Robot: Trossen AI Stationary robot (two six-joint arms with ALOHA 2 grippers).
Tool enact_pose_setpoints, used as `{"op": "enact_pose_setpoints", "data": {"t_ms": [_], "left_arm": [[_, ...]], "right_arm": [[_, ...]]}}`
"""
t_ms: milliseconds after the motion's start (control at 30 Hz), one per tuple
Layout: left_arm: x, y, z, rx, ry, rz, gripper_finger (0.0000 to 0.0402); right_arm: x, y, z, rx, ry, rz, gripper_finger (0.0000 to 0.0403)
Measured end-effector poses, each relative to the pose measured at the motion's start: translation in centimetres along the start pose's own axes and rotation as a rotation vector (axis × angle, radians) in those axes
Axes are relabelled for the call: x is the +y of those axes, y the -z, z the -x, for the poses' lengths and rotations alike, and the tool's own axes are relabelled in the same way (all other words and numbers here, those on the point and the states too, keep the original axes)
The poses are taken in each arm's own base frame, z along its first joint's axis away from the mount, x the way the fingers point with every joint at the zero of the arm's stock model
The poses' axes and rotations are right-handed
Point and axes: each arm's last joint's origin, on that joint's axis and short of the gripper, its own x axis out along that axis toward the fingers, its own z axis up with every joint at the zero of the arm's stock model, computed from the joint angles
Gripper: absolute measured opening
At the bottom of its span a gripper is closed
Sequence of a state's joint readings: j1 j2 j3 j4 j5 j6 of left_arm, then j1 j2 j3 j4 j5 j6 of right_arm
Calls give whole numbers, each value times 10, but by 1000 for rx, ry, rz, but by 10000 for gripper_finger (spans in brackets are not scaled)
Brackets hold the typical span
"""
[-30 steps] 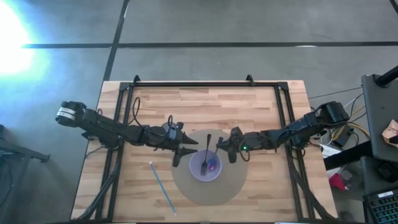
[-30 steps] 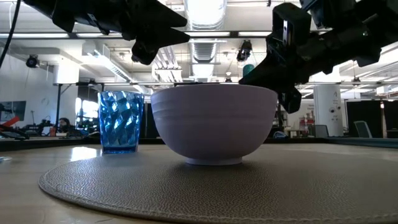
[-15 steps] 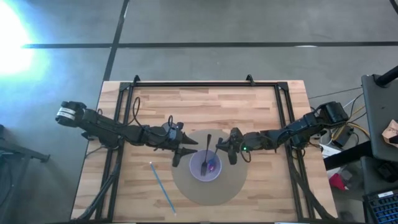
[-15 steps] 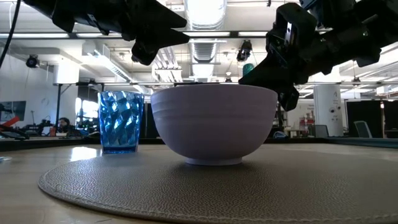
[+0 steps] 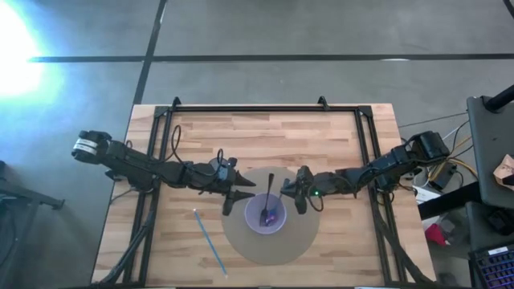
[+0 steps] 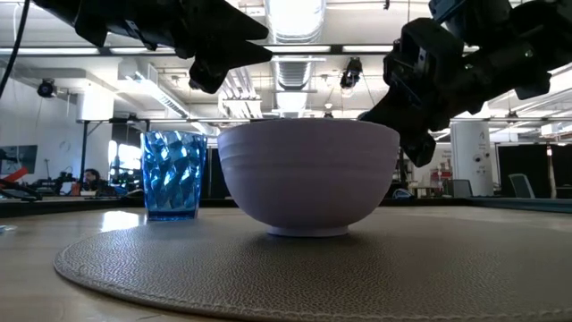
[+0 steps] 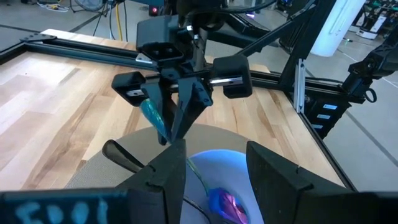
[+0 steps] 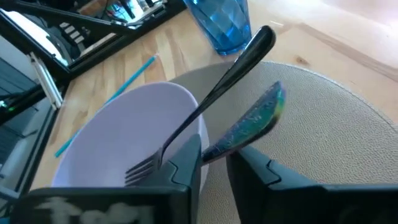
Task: Pick & Place Utensil
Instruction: Put the blue spoon into the violet bowl, then put the blue straw into the blue glass
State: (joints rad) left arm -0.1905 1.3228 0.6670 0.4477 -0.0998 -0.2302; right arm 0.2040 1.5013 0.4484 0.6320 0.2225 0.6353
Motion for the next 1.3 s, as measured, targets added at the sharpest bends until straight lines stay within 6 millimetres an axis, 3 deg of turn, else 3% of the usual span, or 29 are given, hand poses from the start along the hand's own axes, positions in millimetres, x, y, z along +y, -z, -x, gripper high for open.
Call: {"op": "enact_pose_setpoints", "data": {"t_ms": [633, 1100, 1300], "left_arm": [[0, -3, 3, -12, -1, -8, 159], [-1, -18, 30, -2, -2, -11, 159], [-2, -21, 45, 96, -21, 17, 159]], "right_arm": [[2, -3, 2, -1, -24, -15, 133], [6, -14, 24, 43, -26, -15, 170], [9, -24, 42, 66, -69, -60, 172]]}}
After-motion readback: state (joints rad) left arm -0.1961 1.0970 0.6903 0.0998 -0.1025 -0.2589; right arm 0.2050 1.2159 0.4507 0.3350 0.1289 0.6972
